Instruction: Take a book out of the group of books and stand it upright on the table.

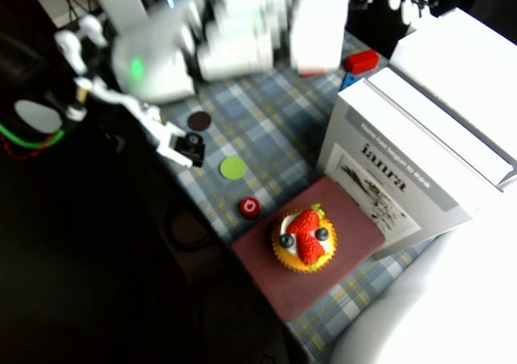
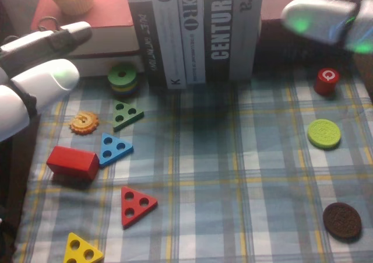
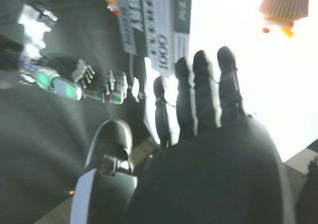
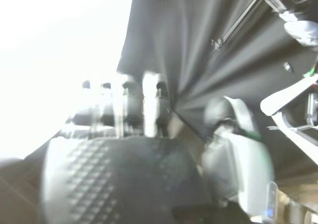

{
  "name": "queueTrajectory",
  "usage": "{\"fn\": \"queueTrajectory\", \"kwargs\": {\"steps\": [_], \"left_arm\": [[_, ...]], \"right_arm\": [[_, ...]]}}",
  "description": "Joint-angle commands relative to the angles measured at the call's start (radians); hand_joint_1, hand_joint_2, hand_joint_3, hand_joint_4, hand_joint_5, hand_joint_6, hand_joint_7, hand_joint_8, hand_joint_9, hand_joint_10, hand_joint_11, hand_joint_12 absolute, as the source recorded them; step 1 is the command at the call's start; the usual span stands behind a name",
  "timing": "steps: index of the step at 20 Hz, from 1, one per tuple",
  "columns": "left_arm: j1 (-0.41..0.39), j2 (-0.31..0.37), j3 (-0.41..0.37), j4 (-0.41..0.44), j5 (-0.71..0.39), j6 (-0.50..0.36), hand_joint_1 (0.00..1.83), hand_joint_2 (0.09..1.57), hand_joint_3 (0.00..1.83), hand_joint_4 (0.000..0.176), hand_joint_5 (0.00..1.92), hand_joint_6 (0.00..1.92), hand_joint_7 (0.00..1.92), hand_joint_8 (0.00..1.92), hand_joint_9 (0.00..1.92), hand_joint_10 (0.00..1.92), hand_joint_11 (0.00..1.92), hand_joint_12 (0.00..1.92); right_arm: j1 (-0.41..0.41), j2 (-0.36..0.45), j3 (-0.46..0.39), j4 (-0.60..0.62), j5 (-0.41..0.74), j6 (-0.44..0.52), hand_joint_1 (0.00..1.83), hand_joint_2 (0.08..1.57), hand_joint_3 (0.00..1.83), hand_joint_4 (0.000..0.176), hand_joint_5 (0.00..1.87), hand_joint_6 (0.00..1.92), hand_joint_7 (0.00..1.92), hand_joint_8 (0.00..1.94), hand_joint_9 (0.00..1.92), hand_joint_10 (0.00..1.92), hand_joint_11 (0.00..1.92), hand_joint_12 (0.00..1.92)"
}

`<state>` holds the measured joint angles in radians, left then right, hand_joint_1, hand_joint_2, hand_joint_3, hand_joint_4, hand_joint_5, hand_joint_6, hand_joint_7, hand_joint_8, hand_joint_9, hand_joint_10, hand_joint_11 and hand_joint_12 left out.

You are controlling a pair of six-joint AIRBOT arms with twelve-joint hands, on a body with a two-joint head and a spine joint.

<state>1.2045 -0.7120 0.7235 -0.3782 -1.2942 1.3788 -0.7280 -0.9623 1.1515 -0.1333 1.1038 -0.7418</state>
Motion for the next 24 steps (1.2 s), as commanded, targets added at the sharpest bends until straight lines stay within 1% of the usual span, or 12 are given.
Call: {"fn": "queueTrajectory", "kwargs": {"steps": [1, 3, 4, 5, 8, 10, 12, 13, 14, 16, 21, 24], "left_arm": [[-0.010, 0.005, -0.001, 0.029, -0.128, -0.010, 0.07, 1.30, 0.00, 0.136, 0.41, 0.01, 0.33, 0.01, 0.22, 0.01, 0.01, 0.20], [-0.008, 0.005, -0.002, 0.028, -0.129, -0.011, 0.06, 1.30, 0.00, 0.142, 0.39, 0.00, 0.32, 0.00, 0.21, 0.00, 0.02, 0.20], [-0.007, 0.005, -0.002, 0.028, -0.130, -0.012, 0.08, 1.30, 0.00, 0.137, 0.40, 0.00, 0.33, 0.00, 0.22, 0.00, 0.01, 0.21], [-0.005, 0.006, -0.003, 0.027, -0.133, -0.012, 0.08, 1.30, 0.00, 0.142, 0.40, 0.00, 0.34, 0.00, 0.22, 0.00, 0.00, 0.21], [-0.004, 0.008, -0.003, 0.025, -0.137, -0.012, 0.06, 1.30, 0.00, 0.151, 0.39, 0.00, 0.34, 0.00, 0.22, 0.00, 0.00, 0.22], [-0.004, 0.008, -0.003, 0.024, -0.137, -0.013, 0.08, 1.29, 0.00, 0.157, 0.41, 0.00, 0.37, 0.01, 0.24, 0.01, 0.00, 0.22], [-0.005, 0.008, -0.003, 0.023, -0.136, -0.013, 0.08, 1.29, 0.00, 0.153, 0.41, 0.00, 0.35, 0.00, 0.22, 0.00, 0.00, 0.18], [-0.005, 0.009, -0.003, 0.023, -0.136, -0.013, 0.07, 1.29, 0.00, 0.147, 0.42, 0.00, 0.35, 0.00, 0.23, 0.00, 0.01, 0.18], [-0.005, 0.009, -0.002, 0.023, -0.136, -0.013, 0.03, 1.29, 0.00, 0.157, 0.42, 0.00, 0.34, 0.00, 0.23, 0.00, 0.02, 0.19], [-0.005, 0.010, -0.001, 0.023, -0.137, -0.013, 0.00, 1.28, 0.00, 0.151, 0.43, 0.00, 0.33, 0.00, 0.21, 0.00, 0.02, 0.20], [-0.005, 0.008, -0.002, 0.023, -0.137, -0.013, 0.03, 1.29, 0.00, 0.161, 0.43, 0.00, 0.33, 0.00, 0.21, 0.00, 0.01, 0.21], [-0.005, 0.008, -0.001, 0.023, -0.136, -0.013, 0.01, 1.28, 0.00, 0.171, 0.42, 0.00, 0.34, 0.00, 0.22, 0.01, 0.02, 0.21]], "right_arm": [[0.014, 0.009, 0.001, 0.022, 0.102, 0.002, 0.00, 1.22, 0.00, 0.117, 0.32, 0.00, 0.15, 0.00, 0.10, 0.00, 0.00, 0.40], [0.014, 0.009, 0.000, 0.022, 0.102, 0.006, 0.00, 1.19, 0.00, 0.124, 0.32, 0.00, 0.16, 0.00, 0.13, 0.01, 0.00, 0.42], [0.014, 0.010, -0.002, 0.022, 0.103, 0.006, 0.00, 1.18, 0.00, 0.130, 0.31, 0.00, 0.15, 0.00, 0.11, 0.00, 0.00, 0.37], [0.014, 0.013, -0.004, 0.019, 0.103, 0.006, 0.00, 1.18, 0.00, 0.116, 0.31, 0.00, 0.16, 0.00, 0.11, 0.00, 0.00, 0.36], [0.015, 0.018, -0.004, 0.015, 0.103, 0.006, 0.00, 1.17, 0.00, 0.142, 0.31, 0.00, 0.18, 0.00, 0.11, 0.00, 0.00, 0.31], [0.025, 0.018, 0.000, 0.012, 0.103, 0.006, 0.00, 1.17, 0.00, 0.138, 0.29, 0.00, 0.16, 0.00, 0.09, 0.01, 0.01, 0.24], [0.040, 0.018, 0.004, 0.010, 0.102, 0.002, 0.00, 1.14, 0.00, 0.172, 0.28, 0.00, 0.15, 0.00, 0.07, 0.00, 0.00, 0.20], [0.051, 0.017, 0.007, 0.008, 0.102, 0.002, 0.00, 1.14, 0.00, 0.174, 0.28, 0.00, 0.14, 0.00, 0.07, 0.00, 0.00, 0.20], [0.064, 0.016, 0.011, 0.003, 0.101, 0.002, 0.00, 1.15, 0.00, 0.176, 0.27, 0.00, 0.14, 0.00, 0.08, 0.00, 0.00, 0.27], [0.090, 0.012, 0.020, -0.006, 0.087, 0.002, 0.00, 1.16, 0.00, 0.173, 0.27, 0.00, 0.13, 0.00, 0.10, 0.00, 0.00, 0.44], [0.190, -0.024, 0.059, -0.068, -0.034, 0.002, 0.00, 1.16, 0.00, 0.176, 0.27, 0.00, 0.09, 0.00, 0.15, 0.00, 0.00, 0.77], [0.231, -0.049, 0.086, -0.087, -0.102, 0.002, 0.00, 1.14, 0.00, 0.176, 0.28, 0.00, 0.09, 0.00, 0.10, 0.00, 0.00, 0.68]]}}
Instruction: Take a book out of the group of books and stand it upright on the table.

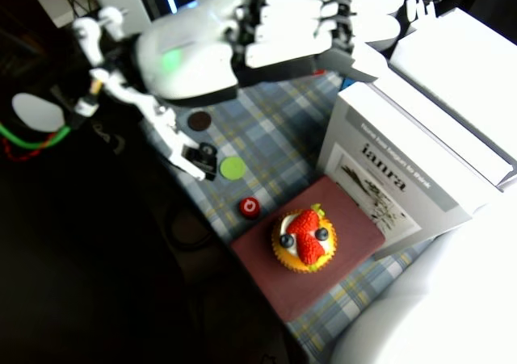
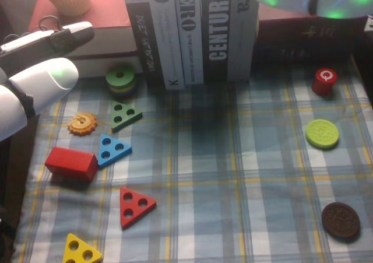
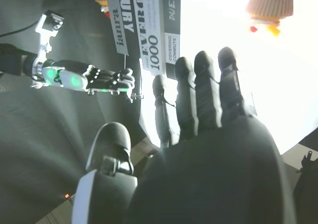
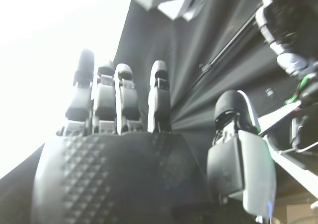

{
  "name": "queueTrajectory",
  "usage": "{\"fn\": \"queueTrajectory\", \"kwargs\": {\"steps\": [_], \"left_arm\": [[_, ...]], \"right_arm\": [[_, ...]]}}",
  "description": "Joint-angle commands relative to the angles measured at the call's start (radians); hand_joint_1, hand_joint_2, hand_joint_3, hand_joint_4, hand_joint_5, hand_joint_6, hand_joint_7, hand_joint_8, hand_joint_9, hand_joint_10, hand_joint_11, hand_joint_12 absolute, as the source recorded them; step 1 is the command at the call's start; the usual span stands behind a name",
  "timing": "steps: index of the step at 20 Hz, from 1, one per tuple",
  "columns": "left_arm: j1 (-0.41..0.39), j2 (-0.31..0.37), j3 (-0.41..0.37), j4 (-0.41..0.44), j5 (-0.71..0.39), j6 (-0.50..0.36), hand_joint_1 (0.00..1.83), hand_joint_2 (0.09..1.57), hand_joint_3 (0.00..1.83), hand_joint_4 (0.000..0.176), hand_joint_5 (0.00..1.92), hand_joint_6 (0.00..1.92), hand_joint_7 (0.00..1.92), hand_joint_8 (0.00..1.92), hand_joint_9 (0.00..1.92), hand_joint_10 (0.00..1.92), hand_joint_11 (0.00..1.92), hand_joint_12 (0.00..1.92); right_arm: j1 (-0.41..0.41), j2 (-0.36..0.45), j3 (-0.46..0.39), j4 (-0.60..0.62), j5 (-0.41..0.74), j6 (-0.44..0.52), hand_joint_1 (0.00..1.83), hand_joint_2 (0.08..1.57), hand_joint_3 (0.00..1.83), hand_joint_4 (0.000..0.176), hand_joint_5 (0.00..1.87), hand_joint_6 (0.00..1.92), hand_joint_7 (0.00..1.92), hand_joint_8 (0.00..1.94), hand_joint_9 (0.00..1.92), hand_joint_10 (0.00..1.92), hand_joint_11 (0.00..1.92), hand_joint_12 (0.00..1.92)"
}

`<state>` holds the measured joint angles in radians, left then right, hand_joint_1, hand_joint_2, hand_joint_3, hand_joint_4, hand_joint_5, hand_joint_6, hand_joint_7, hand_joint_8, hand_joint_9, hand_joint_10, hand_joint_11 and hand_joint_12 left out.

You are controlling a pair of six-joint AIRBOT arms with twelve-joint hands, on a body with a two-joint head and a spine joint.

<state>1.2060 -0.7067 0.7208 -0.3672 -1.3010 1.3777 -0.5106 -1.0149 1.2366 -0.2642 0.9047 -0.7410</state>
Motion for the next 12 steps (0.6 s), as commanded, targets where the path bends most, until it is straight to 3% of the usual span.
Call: {"fn": "queueTrajectory", "kwargs": {"steps": [1, 3, 6, 12], "left_arm": [[-0.006, 0.003, 0.002, 0.012, -0.129, -0.012, 0.00, 1.28, 0.00, 0.172, 0.42, 0.00, 0.34, 0.00, 0.22, 0.01, 0.02, 0.21], [-0.006, 0.002, 0.002, 0.012, -0.128, -0.012, 0.03, 1.28, 0.00, 0.162, 0.42, 0.00, 0.35, 0.00, 0.22, 0.00, 0.01, 0.21], [-0.006, 0.001, 0.002, 0.012, -0.127, -0.012, 0.04, 1.29, 0.00, 0.154, 0.42, 0.00, 0.35, 0.00, 0.23, 0.01, 0.00, 0.21], [-0.006, -0.001, 0.002, 0.012, -0.124, -0.014, 0.09, 1.28, 0.00, 0.145, 0.43, 0.00, 0.34, 0.00, 0.21, 0.00, 0.00, 0.17]], "right_arm": [[0.031, -0.007, 0.014, 0.033, 0.064, 0.001, 0.00, 1.14, 0.00, 0.176, 0.28, 0.00, 0.10, 0.00, 0.09, 0.00, 0.00, 0.61], [0.063, -0.024, 0.033, 0.005, 0.003, 0.001, 0.00, 1.15, 0.00, 0.176, 0.27, 0.00, 0.06, 0.01, 0.05, 0.00, 0.00, 0.63], [0.088, -0.037, 0.044, -0.037, -0.062, 0.001, 0.00, 1.13, 0.00, 0.176, 0.28, 0.00, 0.07, 0.00, 0.02, 0.01, 0.00, 0.04], [0.116, -0.051, 0.056, -0.101, -0.155, 0.001, 0.00, 1.14, 0.01, 0.176, 0.27, 0.00, 0.06, 0.00, 0.00, 0.00, 0.00, 0.00]]}}
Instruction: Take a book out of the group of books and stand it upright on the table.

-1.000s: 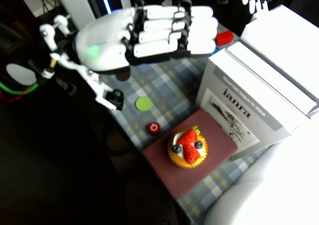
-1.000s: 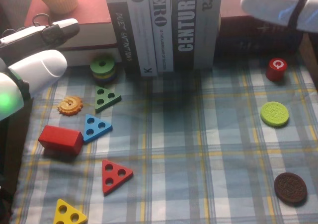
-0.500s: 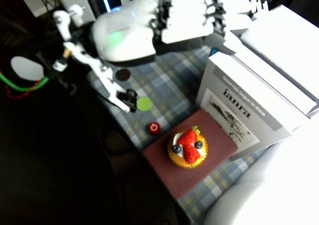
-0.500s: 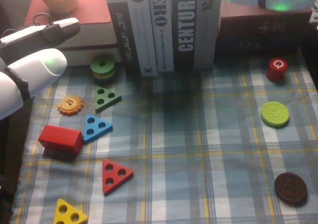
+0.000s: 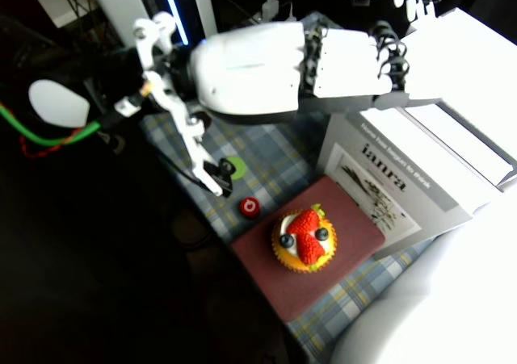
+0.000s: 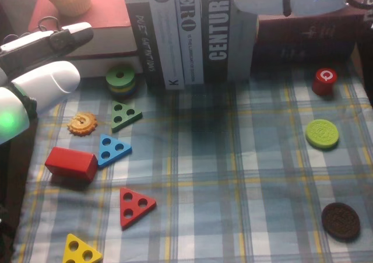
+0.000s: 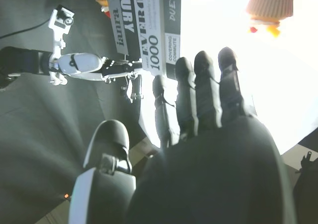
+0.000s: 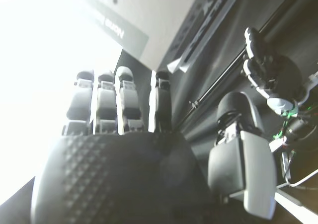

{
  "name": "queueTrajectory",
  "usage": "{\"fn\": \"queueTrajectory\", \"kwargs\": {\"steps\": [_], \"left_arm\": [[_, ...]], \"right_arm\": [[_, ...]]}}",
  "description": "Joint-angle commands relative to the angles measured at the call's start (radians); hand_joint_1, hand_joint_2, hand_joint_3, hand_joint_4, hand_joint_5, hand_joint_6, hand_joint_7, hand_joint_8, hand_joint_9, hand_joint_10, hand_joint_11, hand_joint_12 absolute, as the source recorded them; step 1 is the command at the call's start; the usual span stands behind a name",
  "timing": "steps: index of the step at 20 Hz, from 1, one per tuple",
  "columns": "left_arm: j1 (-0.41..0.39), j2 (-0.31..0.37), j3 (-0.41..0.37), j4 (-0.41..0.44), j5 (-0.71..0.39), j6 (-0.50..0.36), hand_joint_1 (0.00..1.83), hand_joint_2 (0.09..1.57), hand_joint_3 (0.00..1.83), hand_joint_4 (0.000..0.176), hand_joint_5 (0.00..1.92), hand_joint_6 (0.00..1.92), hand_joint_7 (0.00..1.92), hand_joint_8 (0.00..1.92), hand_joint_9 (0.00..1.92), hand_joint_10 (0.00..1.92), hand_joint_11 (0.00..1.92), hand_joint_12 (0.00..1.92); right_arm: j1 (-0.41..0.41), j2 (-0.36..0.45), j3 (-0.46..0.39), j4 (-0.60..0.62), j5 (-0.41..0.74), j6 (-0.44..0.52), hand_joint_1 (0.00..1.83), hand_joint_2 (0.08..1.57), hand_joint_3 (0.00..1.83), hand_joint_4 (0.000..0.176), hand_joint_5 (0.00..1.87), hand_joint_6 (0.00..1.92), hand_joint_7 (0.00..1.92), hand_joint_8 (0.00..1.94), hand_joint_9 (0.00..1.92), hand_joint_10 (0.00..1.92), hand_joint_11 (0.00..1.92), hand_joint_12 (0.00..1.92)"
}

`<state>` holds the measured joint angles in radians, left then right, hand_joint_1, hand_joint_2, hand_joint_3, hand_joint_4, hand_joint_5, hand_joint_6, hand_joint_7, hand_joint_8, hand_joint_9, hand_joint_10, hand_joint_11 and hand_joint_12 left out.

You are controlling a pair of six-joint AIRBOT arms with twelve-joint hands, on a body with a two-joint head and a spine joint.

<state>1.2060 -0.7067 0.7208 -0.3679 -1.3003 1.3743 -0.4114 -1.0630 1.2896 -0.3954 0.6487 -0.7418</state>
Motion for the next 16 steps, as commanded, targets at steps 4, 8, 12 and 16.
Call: {"fn": "queueTrajectory", "kwargs": {"steps": [4, 8, 12, 16], "left_arm": [[-0.006, -0.002, 0.001, 0.012, -0.125, -0.011, 0.11, 1.28, 0.00, 0.147, 0.43, 0.00, 0.35, 0.00, 0.22, 0.00, 0.02, 0.17], [-0.006, -0.002, -0.001, 0.010, -0.125, -0.014, 0.10, 1.29, 0.00, 0.155, 0.42, 0.00, 0.35, 0.00, 0.23, 0.00, 0.01, 0.18], [-0.005, -0.002, -0.003, 0.009, -0.128, -0.016, 0.12, 1.28, 0.00, 0.155, 0.43, 0.00, 0.35, 0.00, 0.23, 0.00, 0.00, 0.20], [0.005, -0.002, -0.006, 0.006, -0.129, -0.017, 0.14, 1.29, 0.00, 0.144, 0.43, 0.00, 0.36, 0.00, 0.22, 0.00, 0.00, 0.20]], "right_arm": [[0.025, -0.004, 0.002, -0.005, 0.057, 0.002, 0.00, 1.14, 0.00, 0.176, 0.26, 0.00, 0.06, 0.00, 0.00, 0.00, 0.00, 0.00], [0.025, 0.004, -0.005, -0.012, 0.049, 0.002, 0.00, 1.14, 0.00, 0.176, 0.27, 0.00, 0.07, 0.00, 0.00, 0.00, 0.00, 0.00], [0.025, 0.023, -0.029, -0.043, 0.041, 0.002, 0.00, 1.11, 0.00, 0.176, 0.26, 0.00, 0.05, 0.00, 0.00, 0.00, 0.00, 0.00], [0.025, 0.049, -0.060, -0.070, 0.037, 0.002, 0.00, 1.11, 0.00, 0.176, 0.28, 0.01, 0.06, 0.00, 0.00, 0.00, 0.00, 0.00]]}}
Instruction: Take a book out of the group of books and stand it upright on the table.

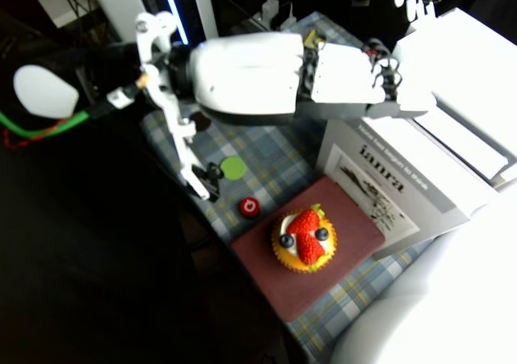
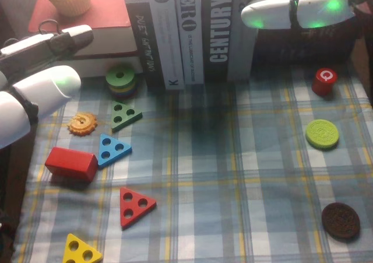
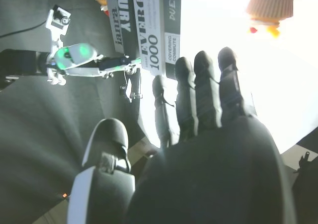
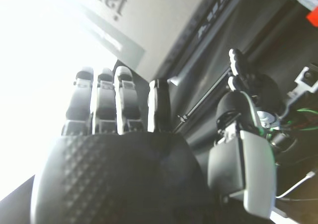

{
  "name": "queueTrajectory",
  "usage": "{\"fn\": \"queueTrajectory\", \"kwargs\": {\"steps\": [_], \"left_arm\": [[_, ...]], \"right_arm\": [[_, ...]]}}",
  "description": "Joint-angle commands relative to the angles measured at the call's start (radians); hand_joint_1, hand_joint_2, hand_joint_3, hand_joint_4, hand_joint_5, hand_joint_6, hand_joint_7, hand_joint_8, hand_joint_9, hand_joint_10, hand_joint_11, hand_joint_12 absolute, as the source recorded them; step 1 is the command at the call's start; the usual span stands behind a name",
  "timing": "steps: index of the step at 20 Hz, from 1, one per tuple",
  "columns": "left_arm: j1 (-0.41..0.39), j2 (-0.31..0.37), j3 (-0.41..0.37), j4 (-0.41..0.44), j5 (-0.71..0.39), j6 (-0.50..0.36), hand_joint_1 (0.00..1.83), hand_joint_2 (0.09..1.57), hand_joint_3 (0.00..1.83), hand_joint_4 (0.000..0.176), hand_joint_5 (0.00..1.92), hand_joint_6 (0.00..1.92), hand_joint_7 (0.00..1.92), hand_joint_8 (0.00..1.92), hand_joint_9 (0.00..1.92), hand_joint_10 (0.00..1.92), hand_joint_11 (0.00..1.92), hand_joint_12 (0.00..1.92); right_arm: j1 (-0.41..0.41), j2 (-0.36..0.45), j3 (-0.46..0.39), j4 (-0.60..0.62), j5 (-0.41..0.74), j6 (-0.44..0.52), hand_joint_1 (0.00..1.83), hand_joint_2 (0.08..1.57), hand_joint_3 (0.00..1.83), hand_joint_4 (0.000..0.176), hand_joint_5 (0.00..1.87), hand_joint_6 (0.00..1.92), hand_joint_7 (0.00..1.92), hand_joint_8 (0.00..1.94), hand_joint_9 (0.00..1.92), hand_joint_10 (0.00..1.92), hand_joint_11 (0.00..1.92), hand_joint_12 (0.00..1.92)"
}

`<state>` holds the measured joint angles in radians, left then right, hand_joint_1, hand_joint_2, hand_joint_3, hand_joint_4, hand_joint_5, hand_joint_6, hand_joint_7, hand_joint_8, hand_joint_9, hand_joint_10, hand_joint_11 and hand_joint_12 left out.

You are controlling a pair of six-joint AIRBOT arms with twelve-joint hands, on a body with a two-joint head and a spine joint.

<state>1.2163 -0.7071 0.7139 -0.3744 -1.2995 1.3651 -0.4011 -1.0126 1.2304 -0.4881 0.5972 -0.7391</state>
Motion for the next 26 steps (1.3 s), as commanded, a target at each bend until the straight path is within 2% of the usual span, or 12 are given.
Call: {"fn": "queueTrajectory", "kwargs": {"steps": [1, 6, 9, 15, 16, 19, 21, 22, 23, 24, 25, 26], "left_arm": [[-0.004, -0.002, 0.000, 0.013, -0.131, -0.009, 0.14, 1.29, 0.00, 0.145, 0.43, 0.00, 0.36, 0.00, 0.23, 0.00, 0.00, 0.20], [0.001, -0.002, -0.002, 0.011, -0.138, -0.012, 0.12, 1.29, 0.00, 0.152, 0.42, 0.00, 0.34, 0.00, 0.22, 0.00, 0.00, 0.21], [0.010, -0.001, -0.005, 0.011, -0.143, -0.014, 0.12, 1.29, 0.00, 0.150, 0.42, 0.00, 0.33, 0.00, 0.20, 0.00, 0.00, 0.20], [0.030, 0.003, -0.010, 0.006, -0.150, -0.022, 0.15, 1.30, 0.00, 0.138, 0.42, 0.00, 0.34, 0.00, 0.22, 0.00, 0.00, 0.20], [0.030, 0.003, -0.011, 0.006, -0.151, -0.023, 0.16, 1.30, 0.00, 0.151, 0.42, 0.00, 0.36, 0.00, 0.23, 0.00, 0.00, 0.24], [0.034, 0.002, -0.012, 0.005, -0.155, -0.026, 0.14, 1.30, 0.00, 0.150, 0.44, 0.00, 0.34, 0.00, 0.22, 0.00, 0.00, 0.30], [0.037, 0.002, -0.014, 0.001, -0.155, -0.027, 0.12, 1.30, 0.00, 0.159, 0.42, 0.00, 0.34, 0.00, 0.22, 0.00, 0.00, 0.31], [0.040, 0.002, -0.015, -0.001, -0.155, -0.029, 0.11, 1.30, 0.00, 0.159, 0.42, 0.00, 0.33, 0.00, 0.22, 0.00, 0.00, 0.32], [0.045, 0.001, -0.016, -0.005, -0.156, -0.033, 0.10, 1.30, 0.00, 0.150, 0.42, 0.00, 0.33, 0.00, 0.21, 0.00, 0.00, 0.30], [0.048, -0.001, -0.016, -0.008, -0.155, -0.036, 0.10, 1.30, 0.00, 0.154, 0.43, 0.00, 0.34, 0.01, 0.23, 0.01, 0.01, 0.31], [0.050, -0.002, -0.017, -0.012, -0.155, -0.037, 0.08, 1.30, 0.00, 0.154, 0.43, 0.00, 0.35, 0.01, 0.24, 0.01, 0.01, 0.31], [0.051, -0.003, -0.019, -0.015, -0.156, -0.037, 0.08, 1.30, 0.00, 0.154, 0.43, 0.00, 0.35, 0.01, 0.24, 0.01, 0.01, 0.31]], "right_arm": [[0.014, 0.004, -0.007, 0.021, 0.088, -0.001, 0.00, 1.10, 0.00, 0.176, 0.28, 0.01, 0.07, 0.00, 0.00, 0.00, 0.00, 0.00], [0.013, 0.032, -0.054, -0.002, 0.102, -0.001, 0.00, 1.10, 0.00, 0.176, 0.28, 0.00, 0.07, 0.00, 0.00, 0.00, 0.00, 0.00], [-0.041, 0.073, -0.101, 0.009, 0.178, -0.001, 0.00, 1.12, 0.00, 0.176, 0.30, 0.01, 0.04, 0.00, 0.00, 0.00, 0.00, 0.00], [-0.192, 0.130, -0.175, 0.097, 0.358, -0.001, 0.00, 1.11, 0.00, 0.176, 0.39, 0.01, 0.09, 0.01, 0.00, 0.00, 0.00, 0.00], [-0.226, 0.136, -0.188, 0.111, 0.385, -0.001, 0.00, 1.13, 0.00, 0.176, 0.42, 0.01, 0.14, 0.01, 0.00, 0.00, 0.00, 0.00], [-0.339, 0.151, -0.226, 0.181, 0.493, -0.001, 0.00, 1.24, 0.01, 0.166, 0.44, 0.00, 0.14, 0.00, 0.00, 0.00, 0.00, 0.00], [-0.446, 0.172, -0.266, 0.231, 0.608, 0.007, 0.00, 1.26, 0.02, 0.167, 0.46, 0.01, 0.14, 0.00, 0.00, 0.00, 0.00, 0.00], [-0.473, 0.177, -0.275, 0.234, 0.635, 0.022, 0.02, 1.31, 0.01, 0.143, 0.47, 0.00, 0.16, 0.00, 0.02, 0.00, 0.00, 0.00], [-0.506, 0.181, -0.283, 0.222, 0.663, 0.063, 0.23, 1.18, 0.00, 0.169, 0.38, 0.00, 0.08, 0.00, 0.00, 0.00, 0.00, 0.00], [-0.538, 0.181, -0.287, 0.204, 0.690, 0.104, 0.75, 1.17, 0.00, 0.000, 0.51, 0.00, 0.37, 0.02, 0.17, 0.02, 0.00, 0.00], [-0.558, 0.184, -0.295, 0.184, 0.714, 0.130, 0.79, 1.18, 0.00, 0.000, 0.66, 0.04, 0.63, 0.04, 0.39, 0.06, 0.00, 0.00], [-0.571, 0.191, -0.310, 0.160, 0.737, 0.141, 0.79, 1.18, 0.00, 0.000, 0.66, 0.04, 0.63, 0.04, 0.39, 0.06, 0.00, 0.00]]}}
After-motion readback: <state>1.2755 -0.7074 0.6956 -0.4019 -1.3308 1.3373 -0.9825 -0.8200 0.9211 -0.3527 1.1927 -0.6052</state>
